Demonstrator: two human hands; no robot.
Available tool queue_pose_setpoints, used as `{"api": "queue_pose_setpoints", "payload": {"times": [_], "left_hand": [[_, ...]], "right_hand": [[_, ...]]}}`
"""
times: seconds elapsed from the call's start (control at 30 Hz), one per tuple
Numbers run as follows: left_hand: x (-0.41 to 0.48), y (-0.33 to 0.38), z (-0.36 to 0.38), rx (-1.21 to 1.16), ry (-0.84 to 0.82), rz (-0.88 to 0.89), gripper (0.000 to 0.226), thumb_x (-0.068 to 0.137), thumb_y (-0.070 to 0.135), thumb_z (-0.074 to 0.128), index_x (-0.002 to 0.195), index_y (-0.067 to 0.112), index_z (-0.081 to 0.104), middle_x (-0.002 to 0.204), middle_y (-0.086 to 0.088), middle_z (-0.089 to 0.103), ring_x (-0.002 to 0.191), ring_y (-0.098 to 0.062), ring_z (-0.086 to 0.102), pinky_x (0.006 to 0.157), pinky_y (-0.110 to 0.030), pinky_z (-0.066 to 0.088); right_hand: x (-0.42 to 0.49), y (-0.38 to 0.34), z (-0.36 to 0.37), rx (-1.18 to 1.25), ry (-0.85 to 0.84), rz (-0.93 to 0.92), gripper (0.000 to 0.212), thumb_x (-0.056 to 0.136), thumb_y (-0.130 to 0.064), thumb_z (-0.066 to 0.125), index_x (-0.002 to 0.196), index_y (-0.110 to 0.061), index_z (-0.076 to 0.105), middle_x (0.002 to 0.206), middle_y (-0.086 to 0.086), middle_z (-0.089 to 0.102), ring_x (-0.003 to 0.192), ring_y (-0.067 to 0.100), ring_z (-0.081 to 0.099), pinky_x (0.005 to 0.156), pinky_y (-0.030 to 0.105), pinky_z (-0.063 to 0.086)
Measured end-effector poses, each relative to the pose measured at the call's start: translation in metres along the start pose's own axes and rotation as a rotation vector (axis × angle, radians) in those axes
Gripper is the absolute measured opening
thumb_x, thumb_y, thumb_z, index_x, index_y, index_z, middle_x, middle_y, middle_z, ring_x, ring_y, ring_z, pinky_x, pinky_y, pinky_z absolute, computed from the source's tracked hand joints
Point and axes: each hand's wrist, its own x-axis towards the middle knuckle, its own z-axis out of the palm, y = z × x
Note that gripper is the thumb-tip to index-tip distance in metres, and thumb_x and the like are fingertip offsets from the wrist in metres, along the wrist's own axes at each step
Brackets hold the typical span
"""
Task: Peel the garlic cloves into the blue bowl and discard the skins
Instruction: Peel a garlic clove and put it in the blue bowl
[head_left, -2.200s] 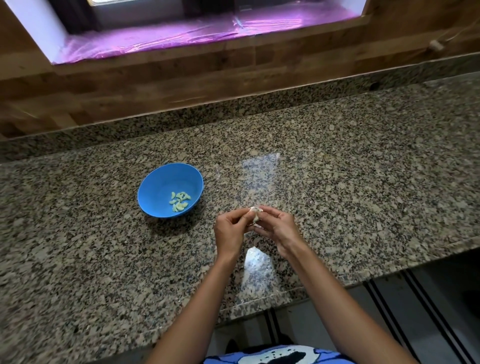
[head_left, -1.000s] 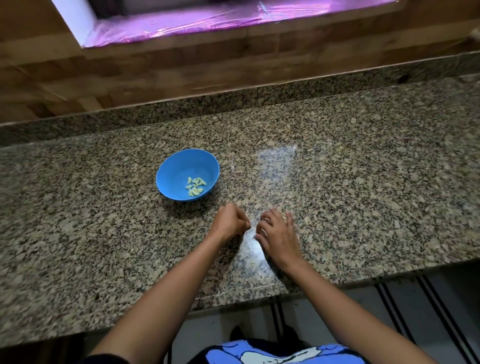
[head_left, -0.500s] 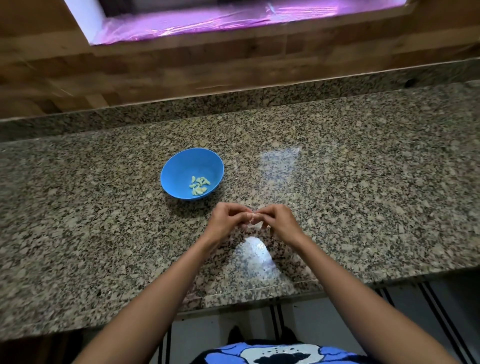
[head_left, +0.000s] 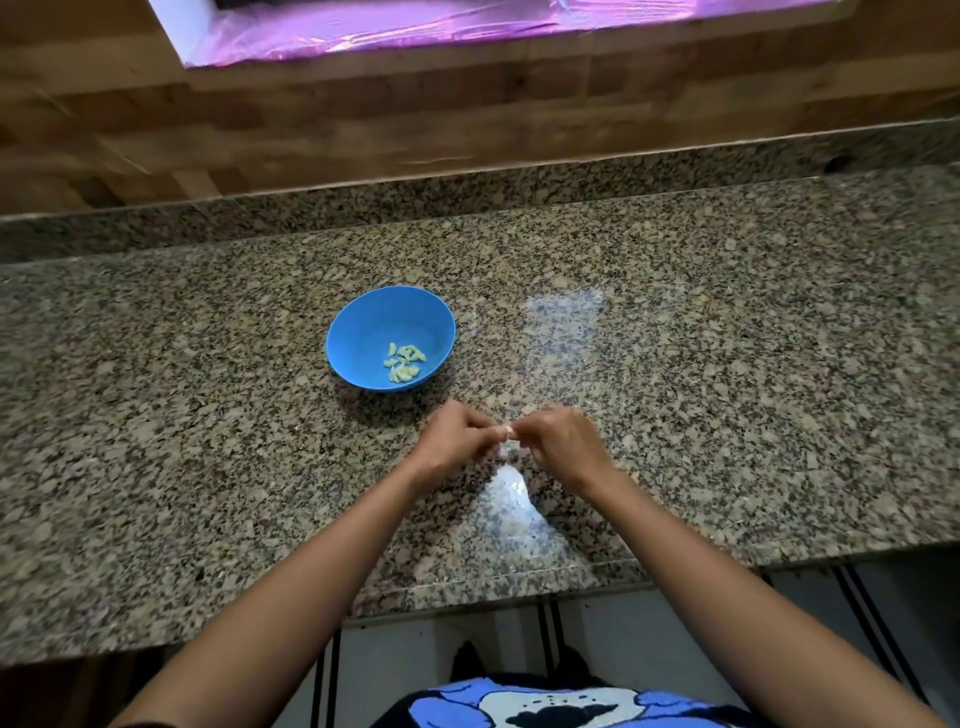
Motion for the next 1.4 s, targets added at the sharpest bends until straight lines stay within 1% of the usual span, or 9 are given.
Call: {"api": "queue_pose_setpoints", "payload": {"times": [0.07,0.13,0.23,0.33,0.5,0.97,1.2,1.33,1.4], "left_hand": [[-0.003,0.004,-0.002,-0.327,-0.101,-0.2,0.014,0.09,0.005,0.059,0.093,-0.006,0.066,0.072,-0.01,0.064,0.057,-0.012,0.057,0.054,-0.02,0.047],[-0.005,0.004,0.0,-0.323,-0.073,-0.151,0.015,0.09,0.006,0.059,0.095,-0.005,0.067,0.071,-0.008,0.064,0.056,-0.011,0.056,0.052,-0.018,0.046],[-0.009,0.001,0.003,0.143,0.156,0.227,0.013,0.086,0.018,0.067,0.094,0.01,0.074,0.068,0.001,0.068,0.052,0.0,0.052,0.05,-0.016,0.042],[-0.008,-0.003,0.005,0.082,0.22,0.342,0.014,0.082,0.015,0.071,0.095,0.01,0.074,0.077,0.003,0.071,0.059,0.007,0.058,0.058,-0.012,0.047],[-0.005,-0.009,0.016,-0.141,0.322,0.206,0.009,0.079,0.018,0.075,0.082,0.01,0.075,0.065,0.005,0.069,0.058,-0.006,0.061,0.056,-0.022,0.049],[-0.019,-0.005,0.03,0.207,0.347,0.367,0.014,0.093,0.009,0.052,0.082,0.011,0.06,0.069,0.005,0.054,0.058,-0.003,0.046,0.052,-0.012,0.04],[-0.02,-0.029,0.025,0.187,0.307,0.167,0.031,0.093,0.024,0.056,0.064,0.013,0.059,0.056,0.002,0.053,0.048,-0.006,0.04,0.046,-0.018,0.031],[-0.027,-0.021,0.025,0.015,0.279,0.175,0.02,0.084,0.032,0.068,0.096,0.018,0.074,0.084,0.01,0.071,0.067,0.003,0.061,0.061,-0.01,0.048],[-0.027,-0.017,0.027,-0.103,0.255,0.161,0.023,0.079,0.024,0.073,0.101,0.015,0.073,0.095,0.005,0.072,0.078,-0.006,0.067,0.07,-0.019,0.055]], "right_hand": [[0.001,0.007,0.004,-0.186,0.091,-0.168,0.045,0.092,-0.031,0.036,0.069,-0.013,0.07,0.05,-0.002,0.057,0.047,0.01,0.042,0.04,0.014,0.022],[0.003,0.005,0.004,-0.171,0.006,-0.063,0.04,0.095,-0.028,0.038,0.076,-0.013,0.07,0.059,-0.001,0.059,0.053,0.011,0.045,0.042,0.016,0.027],[0.003,-0.007,-0.004,0.724,-0.213,0.508,0.022,0.092,-0.018,0.053,0.078,-0.007,0.066,0.06,-0.001,0.056,0.048,0.009,0.043,0.044,0.019,0.031],[0.001,-0.013,-0.014,1.396,-0.28,0.878,0.02,0.092,-0.012,0.051,0.076,-0.005,0.061,0.057,-0.002,0.055,0.042,0.007,0.043,0.034,0.016,0.031],[-0.001,-0.017,-0.009,1.184,-0.141,0.772,0.022,0.092,-0.012,0.051,0.076,-0.004,0.064,0.058,0.0,0.054,0.044,0.009,0.042,0.035,0.016,0.031],[-0.011,-0.024,-0.011,1.028,-0.042,0.702,0.026,0.091,-0.009,0.054,0.066,-0.005,0.063,0.055,0.002,0.057,0.04,0.007,0.043,0.036,0.016,0.031],[-0.014,-0.021,-0.009,1.006,-0.093,0.642,0.025,0.093,-0.012,0.052,0.072,-0.005,0.063,0.056,-0.001,0.056,0.043,0.007,0.043,0.037,0.015,0.032],[-0.021,-0.016,0.002,0.927,-0.19,0.617,0.027,0.095,-0.013,0.048,0.072,-0.006,0.06,0.059,0.003,0.054,0.048,0.013,0.046,0.047,0.022,0.039],[-0.022,-0.018,0.003,0.923,-0.221,0.583,0.029,0.096,-0.015,0.047,0.07,-0.006,0.058,0.06,0.004,0.053,0.049,0.015,0.046,0.047,0.023,0.039]]}}
